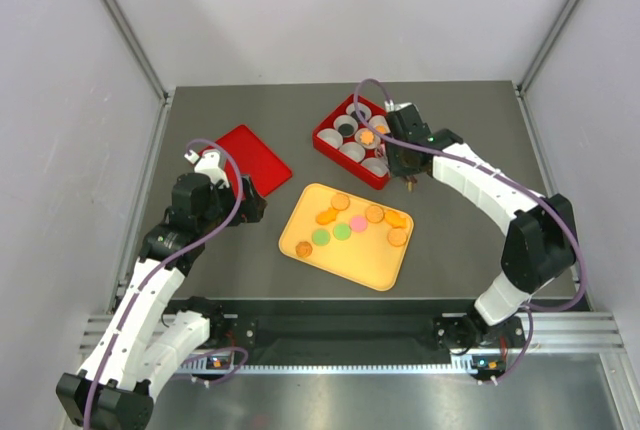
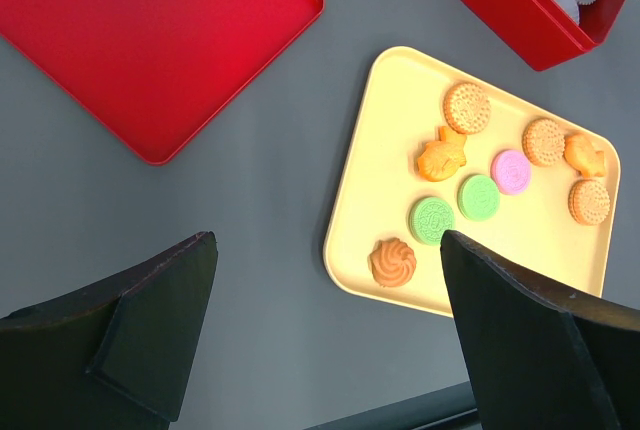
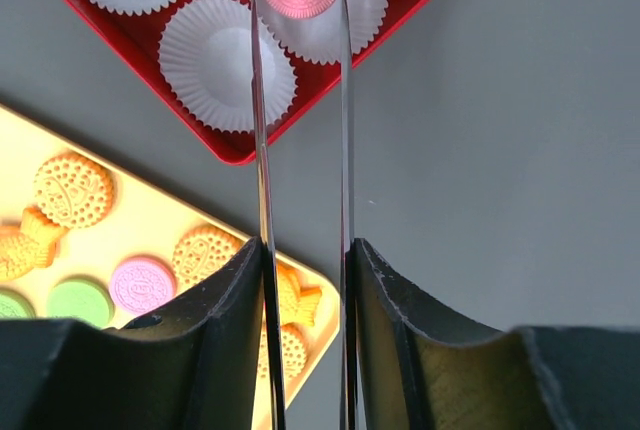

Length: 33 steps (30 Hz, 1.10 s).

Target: Pack the cookies

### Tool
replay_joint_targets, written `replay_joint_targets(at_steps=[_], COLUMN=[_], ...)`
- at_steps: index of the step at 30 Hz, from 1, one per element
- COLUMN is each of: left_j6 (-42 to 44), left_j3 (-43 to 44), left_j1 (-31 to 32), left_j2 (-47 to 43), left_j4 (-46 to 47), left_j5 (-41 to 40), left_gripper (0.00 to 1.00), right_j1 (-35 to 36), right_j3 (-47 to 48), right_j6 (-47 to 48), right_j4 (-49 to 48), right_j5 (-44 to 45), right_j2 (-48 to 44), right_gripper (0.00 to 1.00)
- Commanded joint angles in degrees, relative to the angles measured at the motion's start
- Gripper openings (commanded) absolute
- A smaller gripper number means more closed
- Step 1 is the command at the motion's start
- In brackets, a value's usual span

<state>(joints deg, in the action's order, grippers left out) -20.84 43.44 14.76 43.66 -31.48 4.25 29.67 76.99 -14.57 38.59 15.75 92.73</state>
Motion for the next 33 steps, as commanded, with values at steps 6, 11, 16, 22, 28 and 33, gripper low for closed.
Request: replay_joint_targets(at_steps=[6, 11, 16, 22, 28, 33], left_j6=[0.8, 0.8, 0.8, 0.8, 0.8, 0.7], left_j3=[-0.4, -0.4, -0.4, -0.4, -0.4, -0.4], left_j1=[0.1, 0.1, 0.1, 0.1, 0.1, 0.1], left_j2=[0.1, 0.0, -0.2, -0.2, -0.3, -0.3], left_j4=[1.8, 1.8, 1.7, 1.7, 1.7, 1.8], left_j5=[0.1, 0.1, -0.2, -0.3, -0.5, -0.6], left_gripper=[0.98, 0.98, 0.98, 0.98, 0.98, 0.98], right_j1=[-0.9, -0.9, -1.0, -0.1, 7.8, 17.5], right_j3=[-0.4, 0.9, 3.3, 3.3, -2.5, -8.9], right_j6=[0.7, 1.1, 1.5, 1.4, -0.3, -3.8], right_j4=[-2.2, -2.0, -0.9, 0.6, 2.4, 5.0], right_j5=[0.3, 0.2, 0.5, -1.2, -0.9, 1.4], right_j2=[-3.7, -3.6, -3.8, -9.0, -17.6, -22.6], right_gripper=[0.43, 0.46, 0.48, 0.47, 0.47, 0.47])
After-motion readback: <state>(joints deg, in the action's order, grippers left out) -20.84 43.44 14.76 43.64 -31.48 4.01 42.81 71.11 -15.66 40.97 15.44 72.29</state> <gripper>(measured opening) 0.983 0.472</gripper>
